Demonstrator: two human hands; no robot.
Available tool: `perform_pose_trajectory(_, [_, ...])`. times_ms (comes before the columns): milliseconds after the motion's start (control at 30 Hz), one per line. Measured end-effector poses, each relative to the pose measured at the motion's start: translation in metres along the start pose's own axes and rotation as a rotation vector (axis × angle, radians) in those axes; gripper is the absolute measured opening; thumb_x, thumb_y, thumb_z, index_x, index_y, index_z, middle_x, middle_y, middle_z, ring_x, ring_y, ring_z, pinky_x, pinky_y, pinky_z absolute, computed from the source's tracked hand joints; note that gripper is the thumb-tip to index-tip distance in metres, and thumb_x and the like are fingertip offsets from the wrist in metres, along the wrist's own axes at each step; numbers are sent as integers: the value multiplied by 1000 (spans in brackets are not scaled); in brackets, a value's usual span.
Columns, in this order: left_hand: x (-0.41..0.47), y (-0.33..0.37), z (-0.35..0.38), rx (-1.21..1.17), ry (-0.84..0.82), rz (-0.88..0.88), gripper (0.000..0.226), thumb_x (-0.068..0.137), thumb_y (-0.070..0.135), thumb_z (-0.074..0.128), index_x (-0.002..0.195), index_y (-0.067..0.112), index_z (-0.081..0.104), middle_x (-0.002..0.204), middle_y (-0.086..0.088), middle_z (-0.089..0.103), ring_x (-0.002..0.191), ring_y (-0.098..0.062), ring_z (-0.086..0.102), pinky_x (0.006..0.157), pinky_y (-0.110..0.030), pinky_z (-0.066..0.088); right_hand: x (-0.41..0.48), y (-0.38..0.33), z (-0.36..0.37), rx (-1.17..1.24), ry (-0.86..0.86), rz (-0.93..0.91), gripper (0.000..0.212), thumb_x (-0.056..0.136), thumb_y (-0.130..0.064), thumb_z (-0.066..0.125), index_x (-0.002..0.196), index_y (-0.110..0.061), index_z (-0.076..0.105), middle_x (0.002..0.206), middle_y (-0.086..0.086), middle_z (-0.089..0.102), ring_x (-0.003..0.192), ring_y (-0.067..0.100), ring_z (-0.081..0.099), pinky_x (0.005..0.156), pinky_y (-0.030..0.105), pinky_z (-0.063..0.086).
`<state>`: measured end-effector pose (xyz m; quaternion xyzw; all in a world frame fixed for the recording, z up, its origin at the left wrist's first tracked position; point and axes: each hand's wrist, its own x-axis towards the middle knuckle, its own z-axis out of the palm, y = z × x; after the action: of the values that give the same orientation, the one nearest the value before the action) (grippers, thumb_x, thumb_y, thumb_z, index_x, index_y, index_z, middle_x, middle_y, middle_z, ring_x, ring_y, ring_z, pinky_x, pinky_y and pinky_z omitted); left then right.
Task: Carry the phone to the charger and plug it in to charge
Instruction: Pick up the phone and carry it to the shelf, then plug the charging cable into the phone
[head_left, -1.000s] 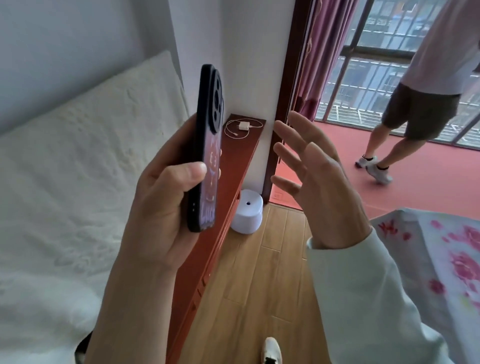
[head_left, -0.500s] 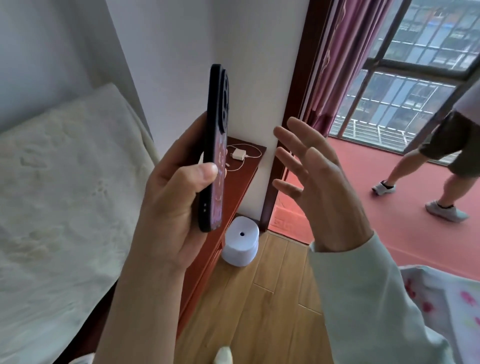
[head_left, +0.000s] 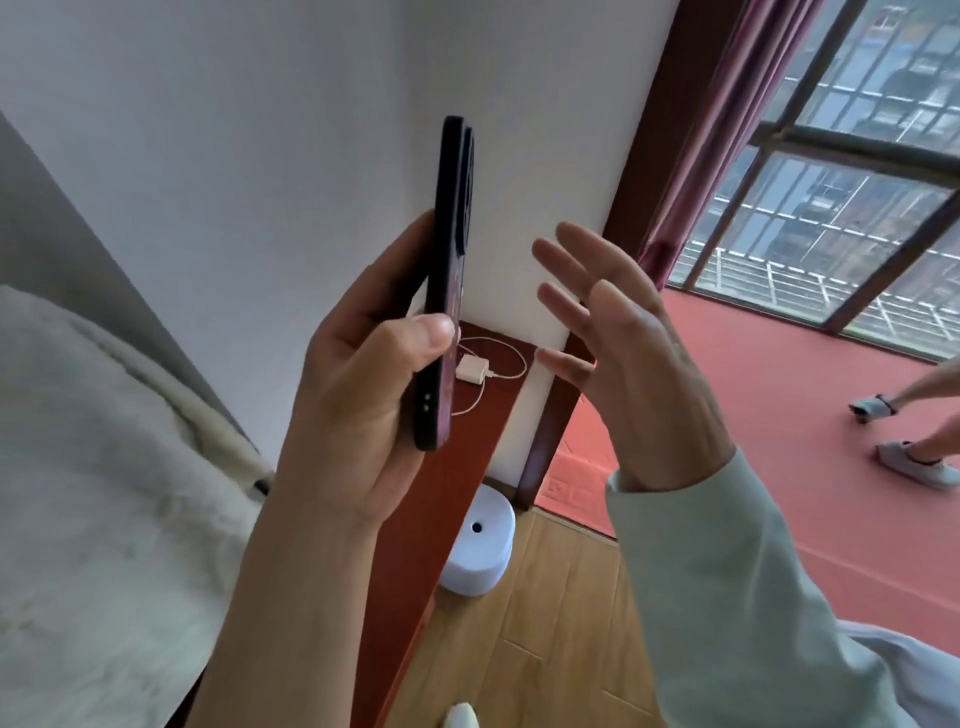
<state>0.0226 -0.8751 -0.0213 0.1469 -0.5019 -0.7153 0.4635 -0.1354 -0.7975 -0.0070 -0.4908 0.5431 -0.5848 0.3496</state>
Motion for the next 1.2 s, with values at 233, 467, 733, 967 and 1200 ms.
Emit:
perform_pose_trajectory(233, [62,-18,-18,103,114,-4,65,83,-4,47,145,14,54,122,0,74,106,-24,57,94,-38,46,78,27,-2,54,-58,30,43,78,-58,51,120,-56,56,138,-27,57,130,-2,52,104,40,45])
perform_pose_trajectory(467, [107,-55,-33,341,255,6,63,80,10,61,139,31,61,114,-11,72,92,-25,71,81,-35,57,132,65,-7,68,-119,103,49,79,-58,50,127,-52,55,137,-25,60,130,1,54,108,45,43])
perform_pose_trajectory(733, [144,-104,-41,873,366,76,63,82,19,63,144,24,53,147,4,56,122,-14,63,89,-19,57,178,111,-10,248,-191,222,38,96,-29,54,134,-31,56,130,-4,69,113,12,68,93,32,54])
perform_pose_trajectory(967, [166,-159,-57,1071,419,63,68,84,46,58,146,20,52,157,3,44,140,-17,47,95,-9,45,200,151,-20,322,-234,331,39,98,-12,55,126,-39,58,113,2,76,101,16,75,75,24,58])
perform_pose_trajectory(1200, [166,-220,-70,1114,458,11,69,83,35,69,146,13,52,159,-5,42,145,-27,37,108,-49,46,212,215,-31,345,-234,391,47,99,2,50,132,-30,56,105,3,75,96,18,73,71,26,58])
